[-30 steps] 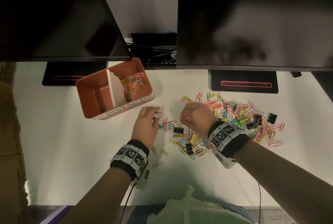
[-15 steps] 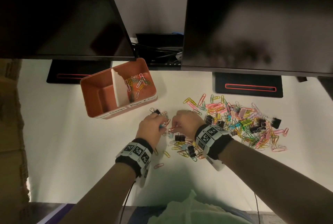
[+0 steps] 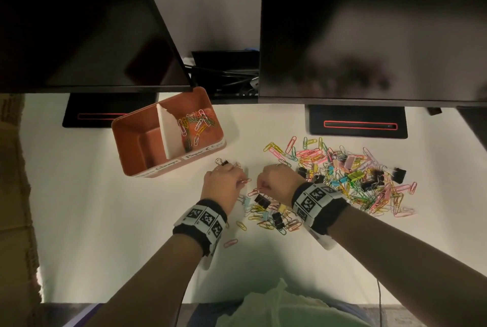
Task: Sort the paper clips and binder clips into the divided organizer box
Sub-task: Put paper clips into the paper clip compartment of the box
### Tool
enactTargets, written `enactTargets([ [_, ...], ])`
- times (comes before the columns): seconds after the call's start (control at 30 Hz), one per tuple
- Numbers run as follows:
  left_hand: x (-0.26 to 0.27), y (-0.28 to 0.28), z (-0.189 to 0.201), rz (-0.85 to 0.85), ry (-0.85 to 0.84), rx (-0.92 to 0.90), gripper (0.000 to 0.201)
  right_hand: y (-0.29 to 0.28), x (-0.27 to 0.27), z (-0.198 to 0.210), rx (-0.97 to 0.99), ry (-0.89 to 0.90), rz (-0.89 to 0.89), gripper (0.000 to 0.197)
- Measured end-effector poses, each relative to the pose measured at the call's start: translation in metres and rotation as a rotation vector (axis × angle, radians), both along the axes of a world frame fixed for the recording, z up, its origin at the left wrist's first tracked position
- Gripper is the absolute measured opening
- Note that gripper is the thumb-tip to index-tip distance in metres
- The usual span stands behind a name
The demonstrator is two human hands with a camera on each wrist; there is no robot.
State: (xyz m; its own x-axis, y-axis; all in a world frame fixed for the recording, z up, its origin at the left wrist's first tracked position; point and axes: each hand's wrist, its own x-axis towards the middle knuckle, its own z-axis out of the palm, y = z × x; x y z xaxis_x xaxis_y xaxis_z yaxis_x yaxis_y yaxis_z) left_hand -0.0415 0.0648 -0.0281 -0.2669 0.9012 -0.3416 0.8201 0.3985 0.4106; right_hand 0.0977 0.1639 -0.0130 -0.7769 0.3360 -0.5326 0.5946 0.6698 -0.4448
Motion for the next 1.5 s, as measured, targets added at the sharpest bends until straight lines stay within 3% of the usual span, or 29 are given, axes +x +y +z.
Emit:
enactTargets([
  [0.37, -0.003, 0.012, 0.011, -0.082, 0.011, -0.169, 0.01, 0.003, 0.003, 0.004, -0.054, 0.122, -0.004, 0.014],
  [0.63, -0.006, 0.014, 0.017, -0.139, -0.038, -0.22, 0.011, -0.005, -0.004, 0.001, -0.046, 0.083, 0.161, 0.014],
  [0.93, -0.038, -0.026, 0.027, 0.012, -0.307, 0.025, 0.006, -0.003, -0.004, 0.003, -0.111, -0.005, 0.066, 0.022],
  [1.1, -0.04, -0.07, 0.02, -0.147, -0.283, -0.063, 0.026, -0.003, -0.009, 0.006, -0.085, -0.053, 0.065, 0.02],
  [1.23, -0.028, -0.085, 0.008, -0.25, -0.255, -0.093, 0.027, 0.001, -0.012, 0.015, -0.035, -0.007, 0.038, 0.021],
  [1.5, -0.017, -0.072, 0.004, -0.17, -0.146, -0.08, 0.013, -0.022, 0.016, 0.018, -0.076, 0.102, 0.045, 0.012],
])
